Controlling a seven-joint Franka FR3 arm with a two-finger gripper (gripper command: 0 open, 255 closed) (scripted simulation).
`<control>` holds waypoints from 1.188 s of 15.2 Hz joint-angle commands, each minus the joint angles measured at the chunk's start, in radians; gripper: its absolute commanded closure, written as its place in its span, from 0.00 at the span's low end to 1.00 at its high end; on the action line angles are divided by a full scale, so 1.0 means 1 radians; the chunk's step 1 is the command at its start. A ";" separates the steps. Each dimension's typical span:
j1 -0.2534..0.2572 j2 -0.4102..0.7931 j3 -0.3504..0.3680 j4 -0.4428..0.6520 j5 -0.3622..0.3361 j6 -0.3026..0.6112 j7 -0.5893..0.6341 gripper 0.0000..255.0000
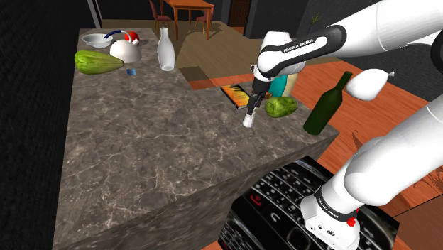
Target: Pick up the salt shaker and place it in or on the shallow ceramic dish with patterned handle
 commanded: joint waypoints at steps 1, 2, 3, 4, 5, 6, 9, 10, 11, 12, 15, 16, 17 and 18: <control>0.000 0.000 0.000 0.000 0.000 0.000 0.000 1.00; 0.000 0.000 0.000 0.000 0.000 0.000 0.000 1.00; 0.000 0.000 0.000 0.000 0.000 0.000 0.000 1.00; 0.000 0.000 0.000 0.000 0.000 0.000 0.000 1.00; 0.000 0.000 0.000 0.000 0.000 0.000 0.000 1.00; 0.000 0.000 0.000 0.000 0.000 0.000 0.000 1.00; 0.000 0.000 0.000 0.000 0.000 0.000 0.000 1.00; 0.000 0.000 0.000 0.000 0.000 0.000 0.000 1.00; 0.000 -0.008 0.000 0.006 -0.002 -0.014 0.002 1.00; 0.000 -0.015 0.000 0.013 -0.004 -0.028 0.004 1.00; -0.001 -0.037 0.001 0.034 -0.009 -0.070 0.010 1.00; -0.001 -0.044 0.002 0.041 -0.010 -0.084 0.012 1.00; -0.002 -0.050 0.002 0.049 -0.012 -0.098 0.014 1.00; -0.002 -0.056 0.002 0.056 -0.013 -0.111 0.016 1.00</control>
